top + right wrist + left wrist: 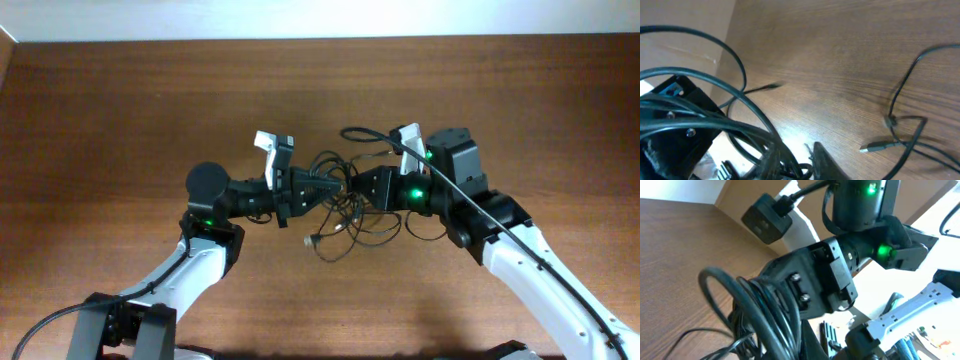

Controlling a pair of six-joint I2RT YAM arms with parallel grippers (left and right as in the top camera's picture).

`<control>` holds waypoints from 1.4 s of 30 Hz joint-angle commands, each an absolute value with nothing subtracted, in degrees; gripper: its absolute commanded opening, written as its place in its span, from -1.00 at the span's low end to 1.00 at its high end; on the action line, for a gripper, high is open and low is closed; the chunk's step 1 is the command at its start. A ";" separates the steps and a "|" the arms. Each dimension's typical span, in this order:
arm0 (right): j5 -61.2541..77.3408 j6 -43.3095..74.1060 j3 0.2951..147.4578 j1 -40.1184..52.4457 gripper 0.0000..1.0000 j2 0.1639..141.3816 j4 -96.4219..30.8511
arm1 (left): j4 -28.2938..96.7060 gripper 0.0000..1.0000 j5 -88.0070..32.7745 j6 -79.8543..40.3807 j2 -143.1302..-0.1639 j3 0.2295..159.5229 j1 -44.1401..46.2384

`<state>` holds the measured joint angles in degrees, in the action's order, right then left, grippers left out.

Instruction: Untangle cables

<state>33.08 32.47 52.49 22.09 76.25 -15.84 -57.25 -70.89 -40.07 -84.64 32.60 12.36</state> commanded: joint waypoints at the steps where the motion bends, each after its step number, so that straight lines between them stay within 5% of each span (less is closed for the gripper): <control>1: 35.33 33.26 52.69 22.11 -0.92 76.44 -15.59 | -58.06 -1.00 -72.69 -38.96 -83.55 33.15 12.14; 5: 23.31 33.43 52.75 22.06 -0.91 75.94 -17.80 | -57.93 -1.00 -75.66 -38.96 -83.55 33.15 12.08; 11: -8.71 42.30 58.54 22.13 -0.92 68.36 -37.89 | -57.82 -1.00 -81.47 -38.92 -83.55 33.15 10.96; 20: 28.23 25.58 60.23 22.11 -0.92 61.52 -22.22 | -41.76 -1.00 -63.88 -34.17 -83.55 33.15 15.84; 25: 15.46 24.21 60.23 22.11 -0.92 63.59 -21.41 | -54.11 -1.00 -80.40 -33.58 -83.55 33.15 20.51; 32: -6.72 30.76 60.23 22.11 -0.91 63.86 -37.28 | -61.36 -1.00 -81.62 -33.82 -83.55 33.15 15.57; 33: -6.48 30.74 60.23 22.11 -0.88 63.86 -38.02 | -60.77 -1.00 -81.60 -33.80 -83.55 33.15 15.22; 36: -0.93 30.68 60.23 22.11 -0.20 63.86 -39.57 | -60.34 -1.00 -77.17 -36.16 -83.55 33.15 14.87; 42: 13.08 30.46 60.23 22.11 0.05 63.86 -41.39 | -53.12 -1.00 -58.04 -47.27 -83.55 33.15 14.83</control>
